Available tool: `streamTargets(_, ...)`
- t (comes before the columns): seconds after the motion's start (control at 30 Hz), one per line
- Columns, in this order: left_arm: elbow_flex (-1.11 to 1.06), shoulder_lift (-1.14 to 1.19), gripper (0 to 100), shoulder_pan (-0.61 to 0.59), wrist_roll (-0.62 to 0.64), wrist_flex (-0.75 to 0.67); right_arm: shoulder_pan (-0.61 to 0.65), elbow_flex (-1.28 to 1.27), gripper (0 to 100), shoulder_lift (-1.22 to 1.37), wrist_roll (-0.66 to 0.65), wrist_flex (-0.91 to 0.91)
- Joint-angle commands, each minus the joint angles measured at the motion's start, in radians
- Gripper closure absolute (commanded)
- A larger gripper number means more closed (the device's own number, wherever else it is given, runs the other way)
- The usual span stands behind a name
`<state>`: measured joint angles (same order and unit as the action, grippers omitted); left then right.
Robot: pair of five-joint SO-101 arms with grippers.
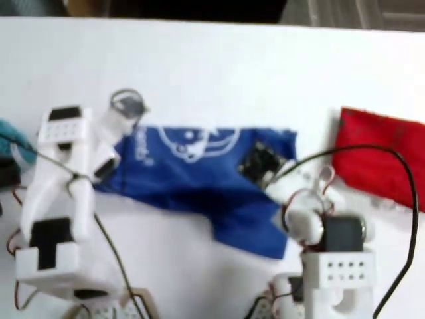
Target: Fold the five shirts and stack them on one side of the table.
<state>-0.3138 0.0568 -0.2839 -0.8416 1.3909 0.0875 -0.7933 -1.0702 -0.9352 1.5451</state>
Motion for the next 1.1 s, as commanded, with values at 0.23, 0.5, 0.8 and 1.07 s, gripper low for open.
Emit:
streamTargets(0.23,-0.002,-0.002,97,-0.015,-0.017,0.003,0.002,-0.149,97.8,-0.038,-0.021,-0.025)
streamTargets(0.5,-0.058,-0.002,97,-0.015,-0.017,-0.063,0.001,-0.204,96.7,-0.035,-0.020,-0.054)
streamTargets(0.8,-0.058,-0.011,86,-0.020,-0.014,-0.060,0.002,-0.176,77.6,-0.042,-0.035,-0.018)
streamTargets(1.07,0.177,-0.011,80,-0.032,-0.009,0.094,-0.018,0.083,78.6,-0.186,-0.035,0.018)
